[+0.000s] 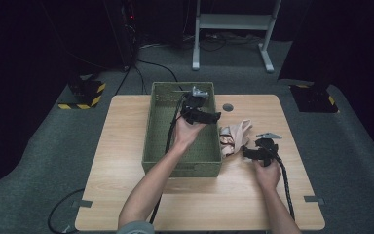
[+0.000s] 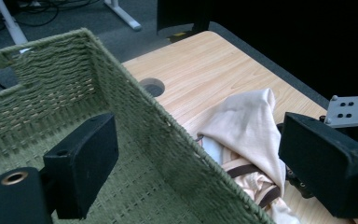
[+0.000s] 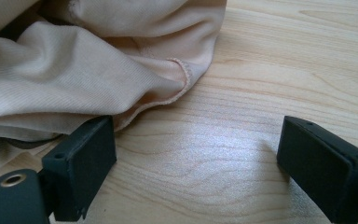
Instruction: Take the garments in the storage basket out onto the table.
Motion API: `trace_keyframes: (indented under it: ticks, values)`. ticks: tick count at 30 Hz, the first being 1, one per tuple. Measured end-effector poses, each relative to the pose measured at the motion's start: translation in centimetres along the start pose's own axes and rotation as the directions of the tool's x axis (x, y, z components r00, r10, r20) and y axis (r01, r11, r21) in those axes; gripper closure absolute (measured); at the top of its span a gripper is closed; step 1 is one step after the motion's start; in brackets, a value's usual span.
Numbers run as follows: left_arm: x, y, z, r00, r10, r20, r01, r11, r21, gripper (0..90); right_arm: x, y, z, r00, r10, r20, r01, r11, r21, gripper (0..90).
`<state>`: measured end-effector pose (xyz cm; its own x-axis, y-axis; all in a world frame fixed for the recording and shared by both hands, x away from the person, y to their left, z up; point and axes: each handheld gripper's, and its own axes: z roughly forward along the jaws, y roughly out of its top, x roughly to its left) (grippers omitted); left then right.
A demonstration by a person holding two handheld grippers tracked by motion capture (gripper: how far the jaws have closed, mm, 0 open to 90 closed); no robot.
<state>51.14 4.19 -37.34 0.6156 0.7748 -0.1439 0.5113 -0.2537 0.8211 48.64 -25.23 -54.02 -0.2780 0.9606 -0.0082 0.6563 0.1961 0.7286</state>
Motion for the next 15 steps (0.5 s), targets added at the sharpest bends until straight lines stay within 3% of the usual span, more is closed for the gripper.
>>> trace_keyframes:
  ticks: [15]
  values:
    - [1.2,-0.9,-1.2,0.9992,-0.041,-0.007,0.040,0.9989,-0.024,12.3,0.0,0.0,0.0,1.0000,-0.001,0.000,0.001,1.000,0.000,11.2]
